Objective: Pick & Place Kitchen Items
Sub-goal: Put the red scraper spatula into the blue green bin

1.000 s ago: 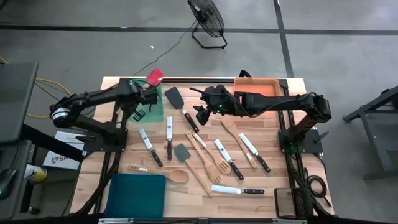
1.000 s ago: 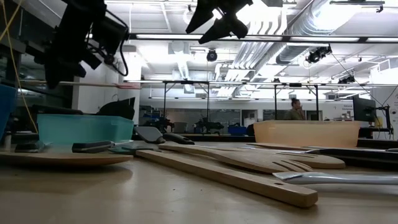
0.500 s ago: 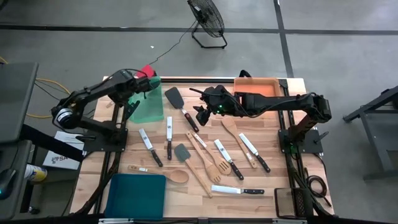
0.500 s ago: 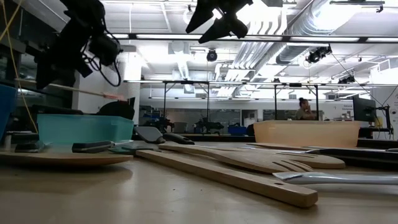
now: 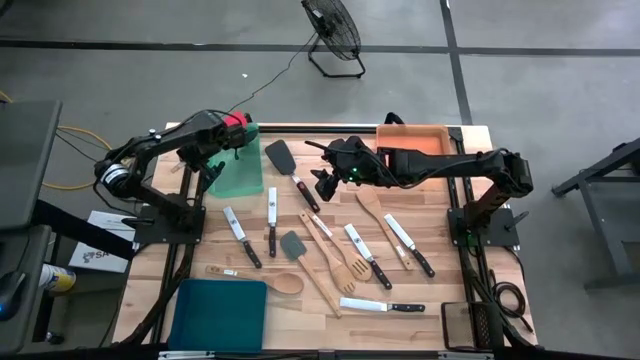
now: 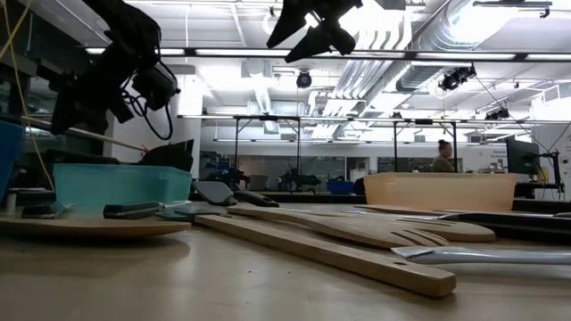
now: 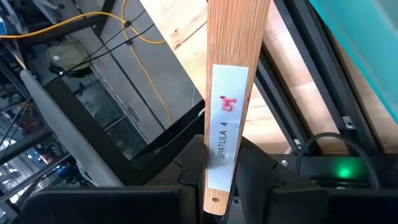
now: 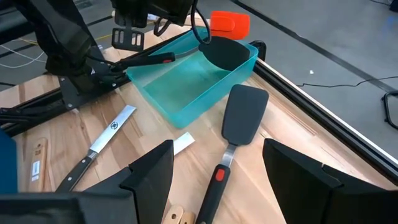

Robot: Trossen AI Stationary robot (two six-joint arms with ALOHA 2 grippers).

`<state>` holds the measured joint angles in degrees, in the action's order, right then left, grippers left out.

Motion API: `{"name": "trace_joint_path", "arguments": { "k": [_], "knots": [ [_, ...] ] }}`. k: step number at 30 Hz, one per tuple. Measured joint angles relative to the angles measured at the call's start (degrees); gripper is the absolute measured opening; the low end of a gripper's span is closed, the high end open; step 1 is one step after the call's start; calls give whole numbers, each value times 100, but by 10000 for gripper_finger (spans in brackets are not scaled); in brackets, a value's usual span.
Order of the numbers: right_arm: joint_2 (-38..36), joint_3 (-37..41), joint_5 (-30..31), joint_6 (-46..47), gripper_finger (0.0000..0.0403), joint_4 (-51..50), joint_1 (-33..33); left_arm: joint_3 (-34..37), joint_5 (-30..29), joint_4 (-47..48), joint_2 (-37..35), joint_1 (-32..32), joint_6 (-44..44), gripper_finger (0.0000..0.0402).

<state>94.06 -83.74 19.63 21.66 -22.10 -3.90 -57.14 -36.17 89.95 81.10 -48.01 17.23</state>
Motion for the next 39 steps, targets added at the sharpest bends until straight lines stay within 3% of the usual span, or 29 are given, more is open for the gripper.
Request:
{"name": "trace_joint_path", "arguments": {
  "k": [10, 17, 31, 39],
  "knots": [
    [0, 0, 0, -47, 239, 0, 0, 0, 316, 4, 17, 2, -69, 90],
    [0, 0, -2, -47, 239, -1, 0, 0, 985, -463, 17, 4, -265, 95],
    [0, 0, -2, -47, 239, -47, 0, 0, 1009, -588, 17, 2, -217, 97],
    [0, 0, -4, -47, 239, -167, 7, 16, 971, -589, 17, 2, -217, 49]
  ]
}}
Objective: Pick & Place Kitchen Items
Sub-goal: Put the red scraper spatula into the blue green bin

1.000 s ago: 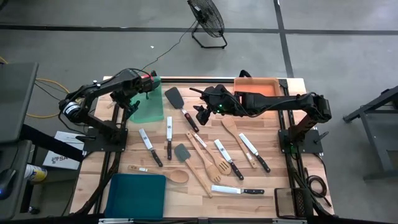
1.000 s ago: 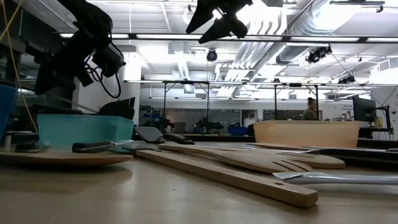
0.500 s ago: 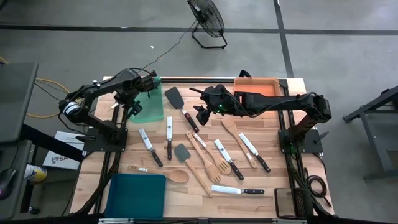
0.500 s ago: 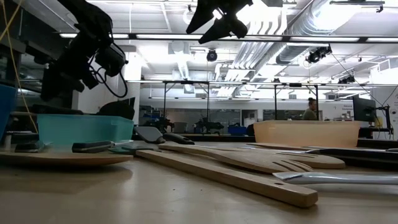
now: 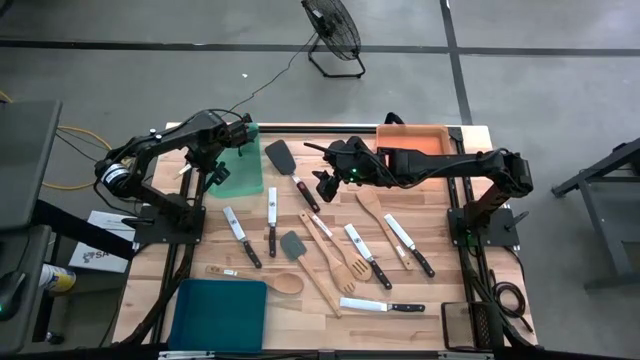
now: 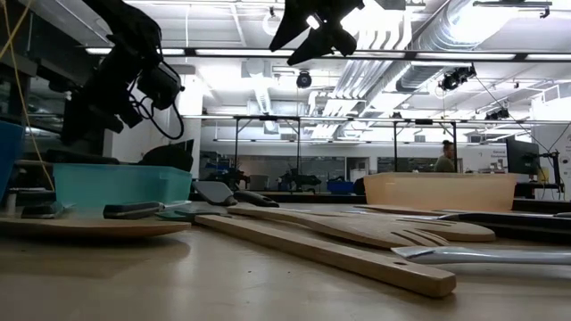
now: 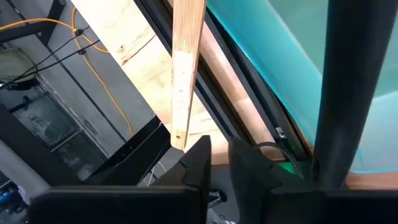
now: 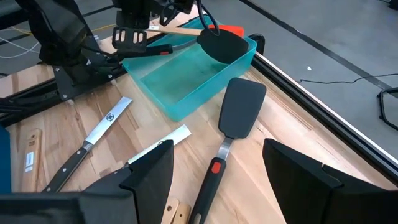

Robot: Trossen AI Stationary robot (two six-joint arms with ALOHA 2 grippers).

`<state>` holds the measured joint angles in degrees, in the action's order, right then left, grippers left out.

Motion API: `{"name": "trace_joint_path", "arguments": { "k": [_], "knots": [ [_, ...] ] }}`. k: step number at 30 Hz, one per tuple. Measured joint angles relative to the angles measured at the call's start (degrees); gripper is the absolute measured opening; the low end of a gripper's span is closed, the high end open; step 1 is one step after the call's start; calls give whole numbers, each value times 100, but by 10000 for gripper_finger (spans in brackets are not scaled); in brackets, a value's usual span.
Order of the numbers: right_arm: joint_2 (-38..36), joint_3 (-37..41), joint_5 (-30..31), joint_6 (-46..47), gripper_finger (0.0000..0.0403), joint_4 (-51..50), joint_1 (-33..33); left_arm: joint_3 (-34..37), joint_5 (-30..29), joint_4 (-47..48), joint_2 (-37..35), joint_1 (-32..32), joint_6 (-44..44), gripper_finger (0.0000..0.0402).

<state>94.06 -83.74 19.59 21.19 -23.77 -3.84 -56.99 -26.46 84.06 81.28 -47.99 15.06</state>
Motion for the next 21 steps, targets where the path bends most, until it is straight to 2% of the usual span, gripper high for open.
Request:
{"name": "trace_joint_path", "arguments": {
  "k": [5, 10, 14, 16, 21],
  "knots": [
    [0, 2, 0, 0, 239, -7, 7, 34, 80, 0, -2, 0, -26, 5],
    [0, 2, -2, -67, 239, -7, 9, 35, 465, -304, -2, 0, -176, 1],
    [0, 2, -11, -170, 239, -19, 9, 35, 1257, -965, -2, 0, -520, 1],
    [0, 2, -16, -192, 239, -57, 9, 39, 1449, -1255, -3, 0, -669, 1],
    [0, 2, -7, -195, 239, -255, 9, 7, 1287, -1628, -2, 2, -824, 0]
  ]
}}
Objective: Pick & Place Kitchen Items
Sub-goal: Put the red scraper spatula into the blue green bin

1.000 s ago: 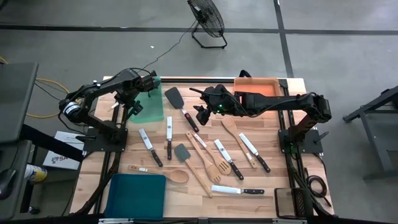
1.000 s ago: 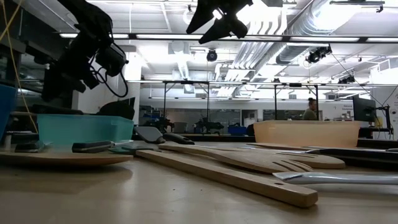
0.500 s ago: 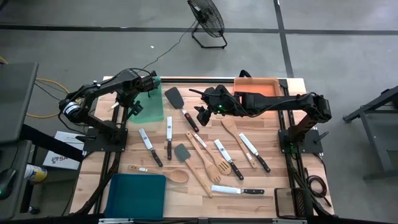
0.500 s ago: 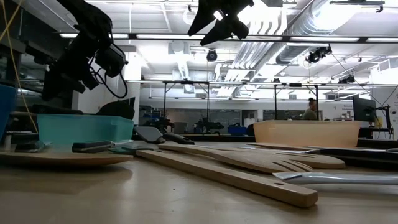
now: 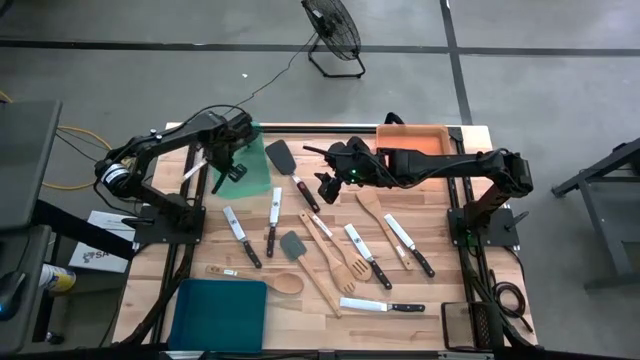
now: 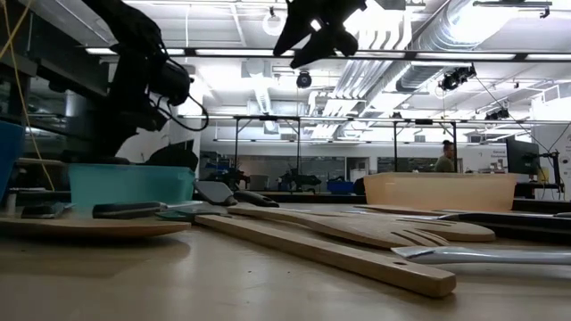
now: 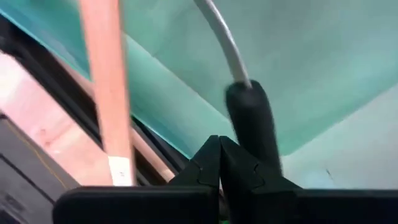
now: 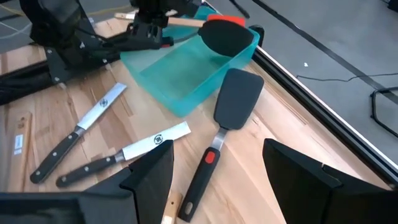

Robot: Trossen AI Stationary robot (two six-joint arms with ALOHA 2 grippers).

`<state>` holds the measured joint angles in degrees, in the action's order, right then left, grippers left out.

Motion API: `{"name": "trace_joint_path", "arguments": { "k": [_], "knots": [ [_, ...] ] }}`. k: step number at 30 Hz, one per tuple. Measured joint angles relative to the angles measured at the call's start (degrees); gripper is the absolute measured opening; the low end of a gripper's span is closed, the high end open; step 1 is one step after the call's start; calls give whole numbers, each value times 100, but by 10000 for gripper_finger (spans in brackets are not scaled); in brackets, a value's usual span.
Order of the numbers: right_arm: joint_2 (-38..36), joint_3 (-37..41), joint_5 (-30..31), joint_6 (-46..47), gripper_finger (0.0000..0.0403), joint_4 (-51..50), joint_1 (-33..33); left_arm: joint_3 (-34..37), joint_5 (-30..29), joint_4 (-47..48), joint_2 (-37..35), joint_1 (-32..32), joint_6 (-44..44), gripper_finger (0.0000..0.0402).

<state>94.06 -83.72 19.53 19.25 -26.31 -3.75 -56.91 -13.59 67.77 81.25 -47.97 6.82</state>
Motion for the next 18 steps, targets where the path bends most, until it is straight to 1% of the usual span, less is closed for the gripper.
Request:
{"name": "trace_joint_path", "arguments": {
  "k": [6, 9, 13, 15, 18],
  "knots": [
    [0, 224, -16, 1, 239, -47, 0, -470, -437, -36, 0, -2, -36, 0],
    [0, 360, -24, 72, 239, -38, 0, -671, -779, -75, 0, -3, -28, 0],
    [0, 562, -11, 201, 239, 12, 38, -673, -782, -163, -2, -9, -397, 4],
    [0, 600, -2, 189, 239, -6, 96, -612, -777, -246, -2, -5, -538, 18],
    [0, 599, 4, 74, 239, -136, 213, -524, -781, -516, 0, -4, -653, 61]
  ]
}}
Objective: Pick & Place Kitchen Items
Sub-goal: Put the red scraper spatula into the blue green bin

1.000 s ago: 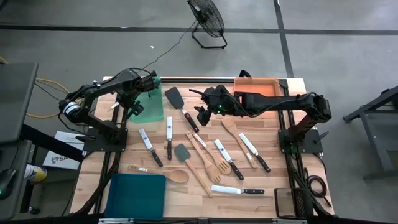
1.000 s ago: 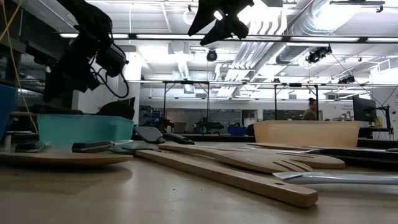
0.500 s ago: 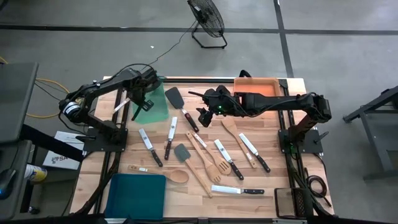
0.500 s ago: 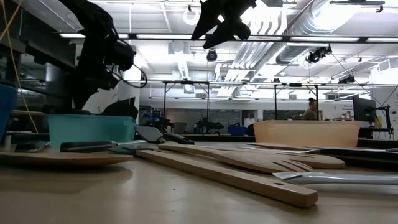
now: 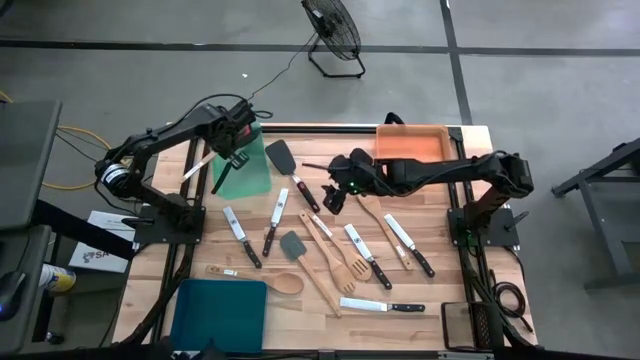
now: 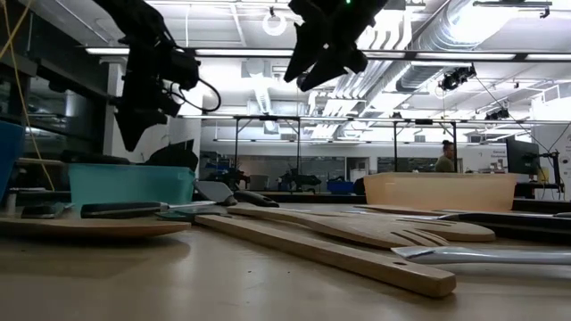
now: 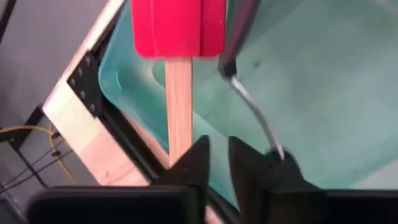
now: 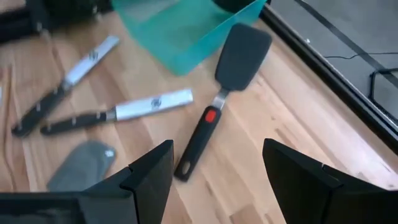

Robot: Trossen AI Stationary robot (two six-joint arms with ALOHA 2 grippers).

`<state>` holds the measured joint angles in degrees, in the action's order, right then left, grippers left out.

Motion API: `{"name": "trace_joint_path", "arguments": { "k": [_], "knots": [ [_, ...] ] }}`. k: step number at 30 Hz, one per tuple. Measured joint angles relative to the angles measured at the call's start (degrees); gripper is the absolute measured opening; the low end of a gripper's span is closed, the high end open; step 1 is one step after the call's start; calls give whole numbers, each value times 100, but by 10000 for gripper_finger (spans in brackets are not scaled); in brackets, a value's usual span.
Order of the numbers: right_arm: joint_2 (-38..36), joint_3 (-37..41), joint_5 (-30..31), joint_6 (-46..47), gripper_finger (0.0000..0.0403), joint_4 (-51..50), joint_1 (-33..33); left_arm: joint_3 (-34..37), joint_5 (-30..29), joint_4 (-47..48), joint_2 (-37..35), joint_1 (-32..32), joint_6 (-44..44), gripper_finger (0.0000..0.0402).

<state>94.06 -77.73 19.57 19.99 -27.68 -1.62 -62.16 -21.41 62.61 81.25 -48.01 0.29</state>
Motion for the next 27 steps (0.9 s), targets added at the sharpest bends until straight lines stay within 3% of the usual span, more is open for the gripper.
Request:
{"name": "trace_joint_path", "arguments": {
  "k": [6, 9, 12, 16, 27],
  "knots": [
    [-199, 0, 482, -60, 239, -1034, 277, 93, -132, -406, 6, -193, -137, 167],
    [-450, 0, 1049, 49, 239, -1725, 428, 92, -42, -493, 137, -469, -90, 193],
    [-839, 0, 1686, 278, 239, -2333, 594, 99, 169, -496, 329, -824, -24, 198],
    [-1467, 0, 2350, 557, 239, -2927, 889, 66, 275, -588, 540, -824, -20, 194],
    [-2979, -2, 2949, 1222, 239, -3931, 1862, 68, 146, -545, 1169, -861, 315, 187]
  ]
}}
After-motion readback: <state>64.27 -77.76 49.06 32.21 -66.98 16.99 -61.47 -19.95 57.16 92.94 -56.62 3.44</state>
